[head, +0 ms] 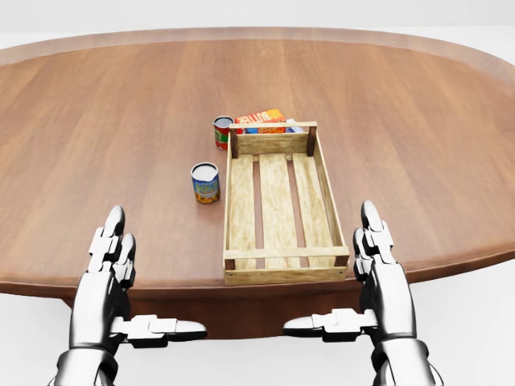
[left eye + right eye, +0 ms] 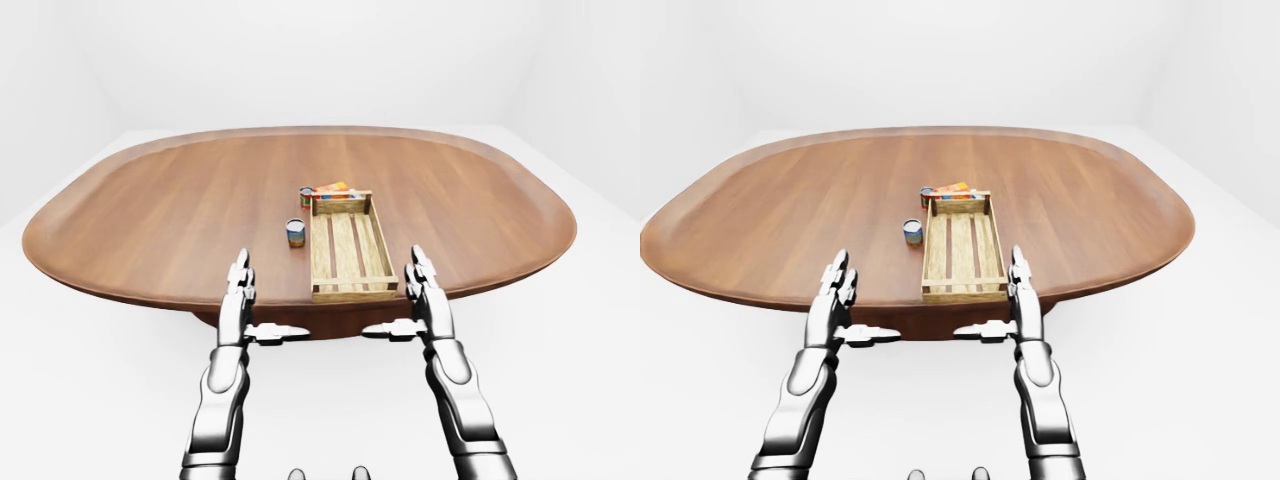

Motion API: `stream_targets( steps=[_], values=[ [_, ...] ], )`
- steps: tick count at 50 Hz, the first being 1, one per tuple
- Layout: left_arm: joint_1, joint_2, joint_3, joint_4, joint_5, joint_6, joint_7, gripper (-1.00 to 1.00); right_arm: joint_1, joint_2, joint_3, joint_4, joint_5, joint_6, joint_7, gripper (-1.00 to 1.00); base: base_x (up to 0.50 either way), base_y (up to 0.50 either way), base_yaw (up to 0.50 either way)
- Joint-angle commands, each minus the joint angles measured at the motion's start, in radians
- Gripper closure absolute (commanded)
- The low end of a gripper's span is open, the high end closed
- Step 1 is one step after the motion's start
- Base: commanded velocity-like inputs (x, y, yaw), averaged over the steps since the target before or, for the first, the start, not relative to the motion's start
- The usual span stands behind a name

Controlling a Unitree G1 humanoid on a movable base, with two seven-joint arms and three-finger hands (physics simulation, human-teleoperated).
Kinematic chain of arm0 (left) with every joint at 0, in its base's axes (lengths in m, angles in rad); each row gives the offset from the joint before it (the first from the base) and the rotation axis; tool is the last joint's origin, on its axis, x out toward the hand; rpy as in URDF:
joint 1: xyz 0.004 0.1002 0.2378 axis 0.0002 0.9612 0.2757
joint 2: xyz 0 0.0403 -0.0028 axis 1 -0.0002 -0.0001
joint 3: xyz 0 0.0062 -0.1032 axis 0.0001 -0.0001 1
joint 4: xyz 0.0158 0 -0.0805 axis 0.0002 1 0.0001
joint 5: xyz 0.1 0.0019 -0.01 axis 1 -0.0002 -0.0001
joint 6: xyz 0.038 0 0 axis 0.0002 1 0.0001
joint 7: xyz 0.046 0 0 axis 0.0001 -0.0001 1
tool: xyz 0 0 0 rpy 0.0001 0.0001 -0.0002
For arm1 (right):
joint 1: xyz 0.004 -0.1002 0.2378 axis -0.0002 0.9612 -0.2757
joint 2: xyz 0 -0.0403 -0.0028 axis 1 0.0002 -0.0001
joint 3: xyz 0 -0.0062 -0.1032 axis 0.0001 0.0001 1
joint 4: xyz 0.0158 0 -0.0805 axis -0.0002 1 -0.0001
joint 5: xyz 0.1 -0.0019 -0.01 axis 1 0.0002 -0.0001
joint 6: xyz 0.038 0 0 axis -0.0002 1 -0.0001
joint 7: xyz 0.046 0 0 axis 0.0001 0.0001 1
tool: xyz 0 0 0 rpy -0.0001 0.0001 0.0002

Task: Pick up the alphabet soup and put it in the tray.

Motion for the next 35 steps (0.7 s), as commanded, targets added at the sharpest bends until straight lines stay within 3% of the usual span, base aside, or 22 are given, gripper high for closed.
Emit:
stream_targets(
  steps=[1, 26, 28, 29, 31, 32, 34, 35],
  values=[
    [-0.002, 0.012, 0.023, 0.005, -0.009, -0.002, -0.022, -1.00, -0.004, -0.011, -0.022, 0.010, 0.007, 0.004, 0.016, -1.00, 0.00, 0.00, 0.00],
    [-0.005, 0.012, 0.023, 0.009, -0.008, -0.003, -0.022, -1.00, -0.003, -0.011, -0.021, 0.010, 0.005, 0.003, 0.015, -1.00, 0.00, 0.00, 0.00],
    [-0.005, 0.013, 0.022, 0.011, 0.002, -0.010, -0.017, -1.00, -0.005, -0.011, -0.022, 0.014, 0.005, 0.001, 0.014, -1.00, 0.00, 0.00, 0.00],
    [-0.007, 0.019, 0.021, 0.008, 0.051, -0.018, 0.020, -1.00, -0.006, -0.011, -0.022, 0.015, 0.005, 0.001, 0.014, -1.00, 0.00, 0.00, 0.00],
    [-0.010, 0.019, 0.021, 0.000, 0.031, 0.023, -0.009, -1.00, -0.007, -0.011, -0.022, 0.017, 0.005, 0.000, 0.014, -1.00, 0.00, 0.00, 0.00],
    [-0.010, 0.008, 0.028, 0.007, 0.005, 0.020, -0.009, -1.00, -0.006, -0.011, -0.022, 0.018, 0.006, -0.001, 0.015, -1.00, 0.00, 0.00, 0.00],
    [0.000, 0.010, 0.023, -0.035, -0.028, 0.045, -0.032, -1.00, -0.006, -0.011, -0.022, 0.018, 0.006, -0.002, 0.015, -1.00, 0.00, 0.00, 0.00],
    [0.004, 0.011, 0.025, -0.043, -0.024, 0.040, -0.028, -1.00, -0.008, -0.012, -0.023, 0.017, 0.007, 0.001, 0.015, -1.00, 0.00, 0.00, 0.00]
  ],
)
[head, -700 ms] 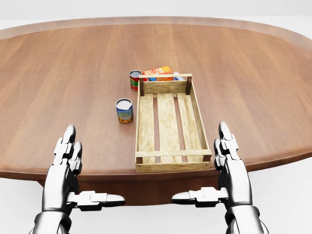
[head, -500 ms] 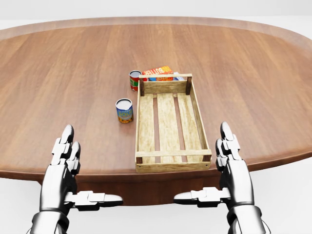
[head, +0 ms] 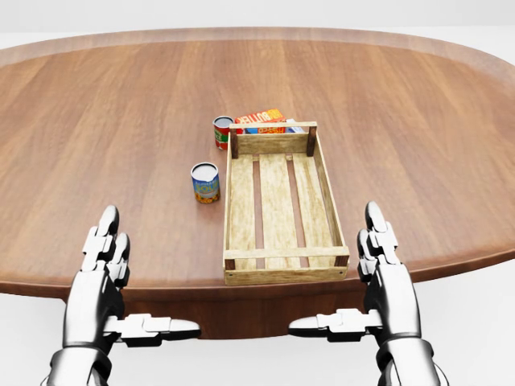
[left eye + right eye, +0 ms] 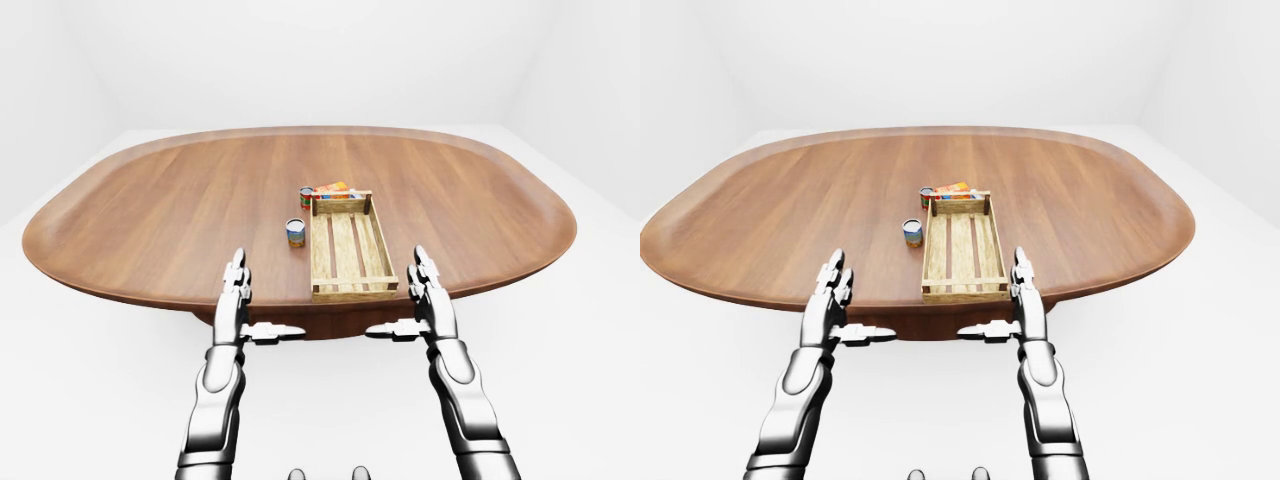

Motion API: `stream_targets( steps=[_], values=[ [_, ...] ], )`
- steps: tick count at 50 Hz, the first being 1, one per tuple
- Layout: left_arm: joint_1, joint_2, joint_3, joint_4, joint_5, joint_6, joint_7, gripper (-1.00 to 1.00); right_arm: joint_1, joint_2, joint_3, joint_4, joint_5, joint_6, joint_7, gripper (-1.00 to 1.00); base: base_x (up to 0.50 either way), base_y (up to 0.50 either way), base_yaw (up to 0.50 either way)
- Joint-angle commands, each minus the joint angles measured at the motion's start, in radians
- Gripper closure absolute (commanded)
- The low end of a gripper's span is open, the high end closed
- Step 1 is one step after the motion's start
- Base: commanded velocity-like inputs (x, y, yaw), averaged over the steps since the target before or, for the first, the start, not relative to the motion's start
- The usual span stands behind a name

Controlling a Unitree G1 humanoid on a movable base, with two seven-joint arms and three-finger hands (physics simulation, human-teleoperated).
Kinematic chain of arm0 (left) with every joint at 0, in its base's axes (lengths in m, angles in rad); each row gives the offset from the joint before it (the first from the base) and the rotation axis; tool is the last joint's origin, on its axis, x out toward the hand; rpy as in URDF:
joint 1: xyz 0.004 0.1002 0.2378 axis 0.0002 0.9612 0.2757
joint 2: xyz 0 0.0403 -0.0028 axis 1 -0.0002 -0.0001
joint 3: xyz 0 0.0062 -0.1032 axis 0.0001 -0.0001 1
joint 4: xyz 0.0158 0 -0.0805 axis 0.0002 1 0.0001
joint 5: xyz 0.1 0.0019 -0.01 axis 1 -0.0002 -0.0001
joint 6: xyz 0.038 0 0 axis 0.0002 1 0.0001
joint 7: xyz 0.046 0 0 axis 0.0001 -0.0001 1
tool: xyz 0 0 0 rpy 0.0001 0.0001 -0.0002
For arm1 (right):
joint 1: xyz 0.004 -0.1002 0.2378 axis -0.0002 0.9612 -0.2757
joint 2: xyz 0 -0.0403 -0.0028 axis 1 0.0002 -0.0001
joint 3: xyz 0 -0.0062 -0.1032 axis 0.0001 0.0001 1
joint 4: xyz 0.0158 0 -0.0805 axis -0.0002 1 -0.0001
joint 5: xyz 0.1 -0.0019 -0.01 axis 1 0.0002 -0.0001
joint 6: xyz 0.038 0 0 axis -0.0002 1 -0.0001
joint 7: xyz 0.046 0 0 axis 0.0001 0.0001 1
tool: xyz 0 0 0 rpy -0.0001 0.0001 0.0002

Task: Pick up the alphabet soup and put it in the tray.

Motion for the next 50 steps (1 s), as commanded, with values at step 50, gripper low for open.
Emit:
stream_targets(
  steps=[50],
  values=[
    [0.029, 0.002, 0.000, -0.058, 0.024, -0.039, -0.013, -1.00, 0.015, 0.002, 0.002, -0.040, 0.001, 0.012, -0.006, -1.00, 0.00, 0.00, 0.00]
  ],
)
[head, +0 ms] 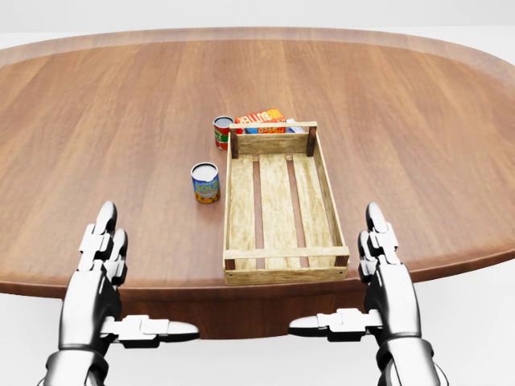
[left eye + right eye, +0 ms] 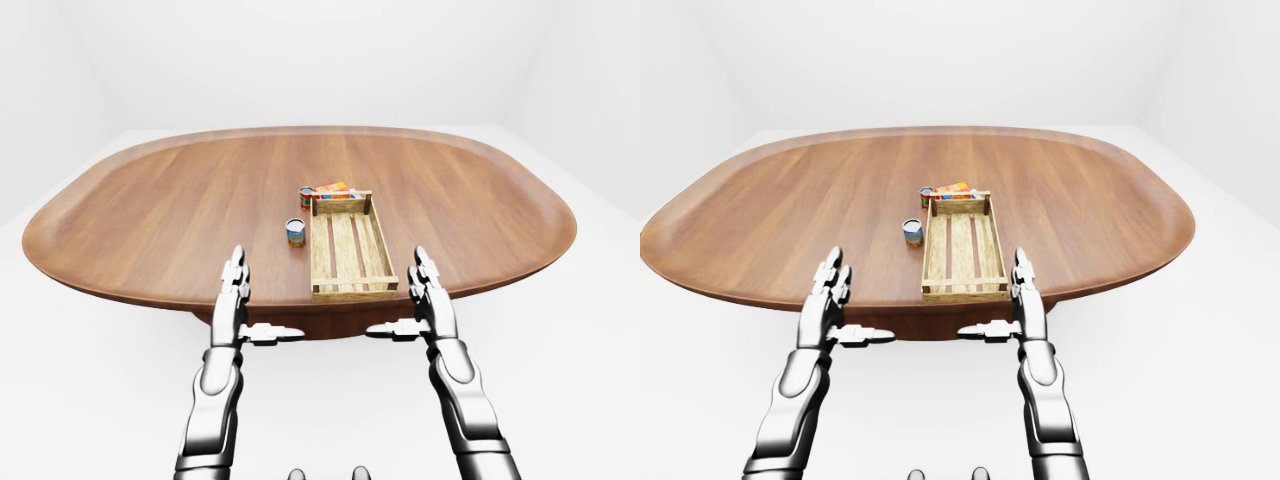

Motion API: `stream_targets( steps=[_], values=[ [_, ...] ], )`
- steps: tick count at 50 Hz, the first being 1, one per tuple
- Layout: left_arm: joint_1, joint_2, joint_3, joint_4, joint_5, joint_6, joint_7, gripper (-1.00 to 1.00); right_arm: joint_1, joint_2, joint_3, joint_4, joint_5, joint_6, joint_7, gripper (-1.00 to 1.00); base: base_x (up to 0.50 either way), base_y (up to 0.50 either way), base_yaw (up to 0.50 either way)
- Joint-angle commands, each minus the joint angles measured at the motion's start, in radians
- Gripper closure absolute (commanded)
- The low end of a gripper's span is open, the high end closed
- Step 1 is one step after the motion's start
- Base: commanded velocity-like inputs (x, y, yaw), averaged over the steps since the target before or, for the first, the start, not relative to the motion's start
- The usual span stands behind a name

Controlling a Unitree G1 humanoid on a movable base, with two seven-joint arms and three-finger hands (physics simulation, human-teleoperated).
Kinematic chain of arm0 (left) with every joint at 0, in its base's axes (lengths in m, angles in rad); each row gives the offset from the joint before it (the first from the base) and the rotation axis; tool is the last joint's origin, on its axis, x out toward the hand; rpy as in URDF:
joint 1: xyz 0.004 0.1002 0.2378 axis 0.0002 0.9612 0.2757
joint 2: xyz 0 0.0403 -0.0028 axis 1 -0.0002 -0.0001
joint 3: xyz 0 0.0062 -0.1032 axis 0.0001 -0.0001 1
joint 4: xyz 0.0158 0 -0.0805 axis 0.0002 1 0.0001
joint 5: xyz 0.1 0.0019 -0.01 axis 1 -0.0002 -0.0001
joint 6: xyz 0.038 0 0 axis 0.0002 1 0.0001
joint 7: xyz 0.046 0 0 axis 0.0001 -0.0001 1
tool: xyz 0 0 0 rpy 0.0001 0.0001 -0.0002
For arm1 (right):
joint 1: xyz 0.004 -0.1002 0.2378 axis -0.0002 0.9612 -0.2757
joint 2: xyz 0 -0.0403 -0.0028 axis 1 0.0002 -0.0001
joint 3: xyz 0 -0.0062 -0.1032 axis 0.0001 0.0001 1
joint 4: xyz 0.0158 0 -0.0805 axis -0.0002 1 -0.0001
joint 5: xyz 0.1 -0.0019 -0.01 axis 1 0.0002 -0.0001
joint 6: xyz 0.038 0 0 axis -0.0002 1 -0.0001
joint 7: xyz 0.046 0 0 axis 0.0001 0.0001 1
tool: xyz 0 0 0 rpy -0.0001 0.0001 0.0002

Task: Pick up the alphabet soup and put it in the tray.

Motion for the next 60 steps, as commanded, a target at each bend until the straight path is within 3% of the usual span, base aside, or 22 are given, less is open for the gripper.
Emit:
stream_targets(
  steps=[1, 4, 5, 7, 11, 12, 15, 31, 41, 57, 60],
  values=[
    [0.019, -0.002, -0.002, -0.050, 0.010, 0.001, 0.004, -1.00, 0.018, 0.002, 0.000, -0.045, 0.005, -0.005, 0.002, -1.00, 0.00, 0.00, 0.00],
    [0.029, -0.005, 0.001, -0.095, -0.002, 0.013, 0.002, -1.00, 0.033, 0.001, 0.002, -0.096, 0.001, -0.006, 0.003, -1.00, 0.00, 0.00, 0.00],
    [0.030, -0.005, 0.003, -0.118, -0.006, 0.030, 0.005, -1.00, 0.038, 0.003, 0.001, -0.127, 0.003, 0.016, 0.001, -1.00, 0.00, 0.00, 0.00],
    [0.030, -0.005, 0.004, -0.141, -0.009, 0.046, 0.004, -1.00, 0.039, 0.005, 0.000, -0.151, 0.011, 0.030, 0.003, -1.00, 0.00, 0.00, 0.00],
    [0.037, -0.005, 0.004, -0.172, -0.010, 0.043, 0.006, -1.00, 0.051, 0.008, 0.006, -0.203, 0.010, 0.054, 0.000, -1.00, 0.00, 0.00, 0.00],
    [0.039, -0.006, 0.005, -0.192, -0.014, 0.057, 0.007, -1.00, 0.057, 0.009, 0.008, -0.247, 0.008, 0.065, -0.006, -1.00, 0.00, 0.00, 0.00],
    [0.046, -0.008, 0.002, -0.226, -0.014, 0.068, 0.007, -1.00, 0.070, 0.012, 0.008, -0.320, 0.025, 0.065, -0.003, -1.00, 0.00, 0.00, 0.00],
    [0.052, -0.007, 0.007, -0.243, -0.012, 0.058, 0.000, -1.00, 0.082, 0.013, 0.028, -0.397, -0.014, 0.065, -0.005, -1.00, 0.00, 0.00, 0.00],
    [0.056, -0.007, 0.009, -0.271, -0.013, 0.077, 0.002, -1.00, 0.090, 0.011, 0.034, -0.413, -0.015, 0.065, 0.005, -1.00, 0.00, 0.00, 0.00],
    [0.053, -0.007, 0.011, -0.258, -0.009, 0.071, 0.006, -1.00, 0.084, 0.014, 0.036, -0.404, -0.026, 0.065, 0.001, -1.00, 0.00, 0.00, 0.00],
    [0.051, -0.006, 0.012, -0.269, -0.012, 0.085, 0.006, -1.00, 0.084, 0.015, 0.039, -0.403, -0.028, 0.065, 0.000, -1.00, 0.00, 0.00, 0.00]
  ],
)
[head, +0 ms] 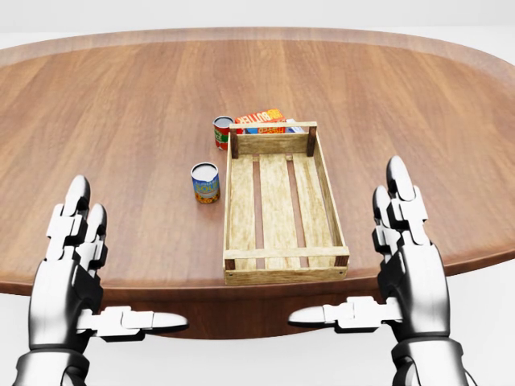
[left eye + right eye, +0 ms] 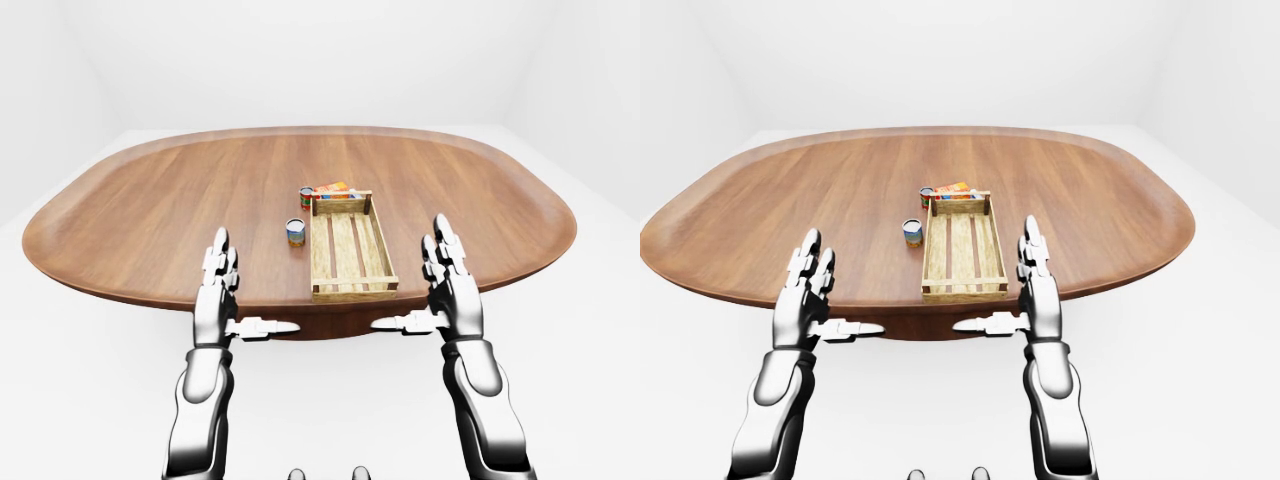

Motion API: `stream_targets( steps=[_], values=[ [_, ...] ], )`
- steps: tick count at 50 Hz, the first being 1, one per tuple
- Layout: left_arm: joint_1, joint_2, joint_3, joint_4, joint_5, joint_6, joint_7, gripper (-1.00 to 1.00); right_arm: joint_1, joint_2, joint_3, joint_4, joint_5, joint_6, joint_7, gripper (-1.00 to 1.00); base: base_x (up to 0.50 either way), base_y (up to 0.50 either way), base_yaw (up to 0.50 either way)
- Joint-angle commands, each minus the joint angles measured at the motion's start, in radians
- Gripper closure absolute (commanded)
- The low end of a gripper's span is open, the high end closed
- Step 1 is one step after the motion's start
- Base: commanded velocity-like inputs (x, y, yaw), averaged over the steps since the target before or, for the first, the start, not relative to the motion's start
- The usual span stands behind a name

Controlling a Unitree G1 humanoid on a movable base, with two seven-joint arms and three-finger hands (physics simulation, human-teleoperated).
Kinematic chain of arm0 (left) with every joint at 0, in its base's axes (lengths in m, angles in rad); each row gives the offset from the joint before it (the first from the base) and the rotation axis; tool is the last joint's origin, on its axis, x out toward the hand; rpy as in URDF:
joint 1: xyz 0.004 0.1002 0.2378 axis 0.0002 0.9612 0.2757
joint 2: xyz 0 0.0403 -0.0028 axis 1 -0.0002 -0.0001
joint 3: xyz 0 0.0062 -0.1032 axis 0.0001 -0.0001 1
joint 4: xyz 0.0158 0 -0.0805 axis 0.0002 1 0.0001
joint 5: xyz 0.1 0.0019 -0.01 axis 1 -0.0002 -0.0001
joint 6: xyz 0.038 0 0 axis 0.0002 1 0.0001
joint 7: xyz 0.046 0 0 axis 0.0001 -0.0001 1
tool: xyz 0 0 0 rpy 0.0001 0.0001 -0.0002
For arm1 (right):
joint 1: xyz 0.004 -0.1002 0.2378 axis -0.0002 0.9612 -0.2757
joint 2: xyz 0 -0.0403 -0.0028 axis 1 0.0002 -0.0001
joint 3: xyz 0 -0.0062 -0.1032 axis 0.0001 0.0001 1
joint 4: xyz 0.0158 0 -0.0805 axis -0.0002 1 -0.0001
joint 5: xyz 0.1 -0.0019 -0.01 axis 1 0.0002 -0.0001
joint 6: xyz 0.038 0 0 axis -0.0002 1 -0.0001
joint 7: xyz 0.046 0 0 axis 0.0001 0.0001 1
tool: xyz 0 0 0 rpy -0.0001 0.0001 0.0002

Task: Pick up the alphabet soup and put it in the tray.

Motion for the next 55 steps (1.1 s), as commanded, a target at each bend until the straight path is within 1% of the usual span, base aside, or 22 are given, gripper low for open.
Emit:
stream_targets(
  steps=[1, 3, 4, 7, 8, 9, 11, 14, 29, 30, 31, 32, 33, 35, 37, 39, 43, 44, 45, 46, 50, 55],
  values=[
    [-0.002, 0.000, 0.001, -0.011, 0.000, 0.014, 0.002, -1.00, 0.000, 0.001, 0.004, -0.001, -0.005, 0.000, 0.000, -1.00, 0.00, 0.00, 0.00],
    [-0.002, 0.000, 0.001, -0.011, 0.000, 0.014, 0.002, -1.00, 0.000, 0.001, 0.004, -0.001, -0.005, 0.000, 0.000, -1.00, 0.00, 0.00, 0.00],
    [-0.003, 0.001, 0.002, -0.023, 0.001, 0.023, 0.004, -1.00, 0.001, 0.001, 0.005, 0.001, -0.005, 0.000, 0.000, -1.00, 0.00, 0.00, 0.00],
    [-0.006, 0.002, 0.003, -0.020, 0.006, 0.028, 0.006, -1.00, 0.003, 0.001, 0.006, -0.006, -0.006, 0.000, -0.001, -1.00, 0.00, 0.00, 0.00],
    [-0.007, 0.003, 0.003, -0.023, 0.009, 0.035, 0.006, -1.00, 0.002, 0.001, 0.005, -0.007, -0.005, 0.000, -0.001, -1.00, 0.00, 0.00, 0.00],
    [-0.015, 0.006, 0.004, -0.028, 0.012, 0.048, 0.004, -1.00, 0.001, 0.001, 0.005, -0.006, -0.004, 0.000, 0.000, -1.00, 0.00, 0.00, 0.00],
    [-0.024, 0.008, 0.018, -0.051, 0.008, 0.048, 0.010, -1.00, 0.001, 0.001, 0.005, -0.003, -0.004, 0.000, -0.001, -1.00, 0.00, 0.00, 0.00],
    [-0.020, 0.009, 0.021, -0.052, 0.009, 0.048, 0.007, -1.00, 0.002, 0.001, 0.006, -0.006, -0.003, 0.000, 0.000, -1.00, 0.00, 0.00, 0.00],
    [-0.014, 0.004, 0.008, -0.018, 0.017, 0.047, 0.005, -1.00, -0.012, 0.002, 0.004, 0.018, -0.003, 0.000, -0.007, -1.00, 0.00, 0.00, 0.00],
    [-0.015, 0.005, 0.011, -0.017, 0.014, 0.047, 0.005, -1.00, -0.055, 0.007, -0.007, 0.046, -0.072, 0.000, -0.091, -1.00, 0.00, 0.00, 0.00],
    [-0.016, 0.005, 0.011, -0.016, 0.014, 0.047, 0.005, -1.00, -0.069, 0.004, -0.004, 0.059, -0.091, 0.000, -0.105, -1.00, 0.00, 0.00, 0.00],
    [-0.015, 0.005, 0.011, -0.014, 0.014, 0.045, 0.005, -1.00, -0.058, -0.003, 0.006, 0.060, -0.085, 0.000, -0.080, -1.00, 0.00, 0.00, 0.00],
    [-0.015, 0.005, 0.010, -0.011, 0.016, 0.042, 0.006, -1.00, -0.025, -0.001, 0.010, 0.041, -0.027, 0.000, -0.022, -1.00, 0.00, 0.00, 0.00],
    [-0.013, 0.004, 0.009, -0.012, 0.015, 0.042, 0.005, -1.00, -0.017, 0.001, 0.000, 0.027, -0.010, 0.000, -0.016, -1.00, 0.00, 0.00, 0.00],
    [-0.013, 0.004, 0.008, -0.016, 0.016, 0.043, 0.005, -1.00, -0.001, -0.015, 0.013, 0.005, -0.003, 0.000, 0.036, -1.00, 0.39, 0.00, 0.00],
    [-0.013, 0.004, 0.009, -0.018, 0.014, 0.044, 0.004, -1.00, -0.006, -0.006, -0.003, 0.003, -0.004, 0.000, 0.019, -1.00, 0.50, 0.00, 0.00],
    [-0.008, 0.003, 0.004, -0.020, 0.017, 0.042, 0.004, -1.00, -0.009, -0.004, -0.002, 0.009, -0.007, 0.000, 0.017, -1.00, 0.50, 0.00, 0.00],
    [-0.005, 0.002, 0.002, -0.014, 0.016, 0.033, 0.001, -1.00, -0.013, -0.002, 0.020, 0.008, -0.066, 0.000, -0.020, -1.00, 0.00, 0.00, 0.00],
    [-0.005, 0.002, 0.002, -0.013, 0.016, 0.032, 0.001, -1.00, -0.006, -0.009, 0.028, 0.002, -0.054, 0.000, 0.014, -1.00, 0.00, 0.00, 0.00],
    [-0.005, 0.002, 0.002, -0.012, 0.015, 0.032, 0.001, -1.00, 0.009, -0.004, 0.025, -0.013, -0.040, 0.000, 0.021, -1.00, 0.25, 0.00, 0.00],
    [-0.004, 0.001, -0.001, -0.010, 0.017, 0.029, 0.001, -1.00, -0.003, -0.006, 0.015, -0.011, -0.034, 0.000, 0.031, -1.00, 0.44, 0.00, 0.00],
    [-0.003, 0.001, -0.001, -0.013, 0.016, 0.031, 0.000, -1.00, -0.005, -0.003, 0.013, -0.007, -0.039, 0.000, 0.025, -1.00, 0.50, 0.00, 0.00]
  ],
)
